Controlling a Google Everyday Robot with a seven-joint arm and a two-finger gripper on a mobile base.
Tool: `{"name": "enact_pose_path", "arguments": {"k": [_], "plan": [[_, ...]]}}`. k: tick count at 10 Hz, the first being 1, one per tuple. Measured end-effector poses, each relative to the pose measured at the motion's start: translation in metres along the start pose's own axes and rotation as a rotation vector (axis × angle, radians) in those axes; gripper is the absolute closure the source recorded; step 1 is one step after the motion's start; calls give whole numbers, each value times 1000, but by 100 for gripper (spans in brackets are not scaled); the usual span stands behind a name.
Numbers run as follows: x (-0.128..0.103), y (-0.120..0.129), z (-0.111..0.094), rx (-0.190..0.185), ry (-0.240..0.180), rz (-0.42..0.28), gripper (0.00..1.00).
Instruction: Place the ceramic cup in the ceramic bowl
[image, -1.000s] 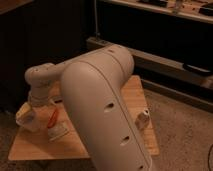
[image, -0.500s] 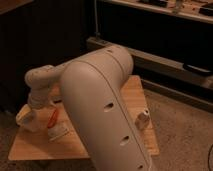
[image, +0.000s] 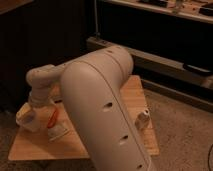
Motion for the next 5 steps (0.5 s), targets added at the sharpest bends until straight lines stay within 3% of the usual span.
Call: {"name": "enact_pose_path", "arguments": {"k": [5], "plan": [[-12, -7, 10, 17, -5, 17, 0]]}}
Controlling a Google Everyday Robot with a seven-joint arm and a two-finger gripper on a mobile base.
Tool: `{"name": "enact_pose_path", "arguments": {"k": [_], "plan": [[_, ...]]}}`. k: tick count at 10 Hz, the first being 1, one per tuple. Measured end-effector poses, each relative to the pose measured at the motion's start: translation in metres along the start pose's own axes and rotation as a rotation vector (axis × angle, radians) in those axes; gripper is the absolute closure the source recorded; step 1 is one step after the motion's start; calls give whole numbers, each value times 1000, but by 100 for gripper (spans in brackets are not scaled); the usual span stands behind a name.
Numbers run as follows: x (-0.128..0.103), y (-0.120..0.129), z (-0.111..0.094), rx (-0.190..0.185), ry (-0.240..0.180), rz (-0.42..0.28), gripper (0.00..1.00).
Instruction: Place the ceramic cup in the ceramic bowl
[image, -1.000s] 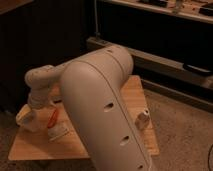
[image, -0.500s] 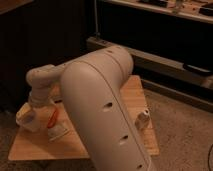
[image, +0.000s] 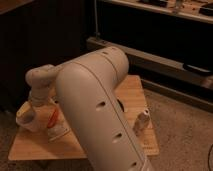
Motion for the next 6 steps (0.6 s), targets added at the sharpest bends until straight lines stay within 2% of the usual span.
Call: {"name": "enact_pose_path", "arguments": {"k": [6], "plan": [[-11, -8, 14, 19, 14, 20, 0]]}}
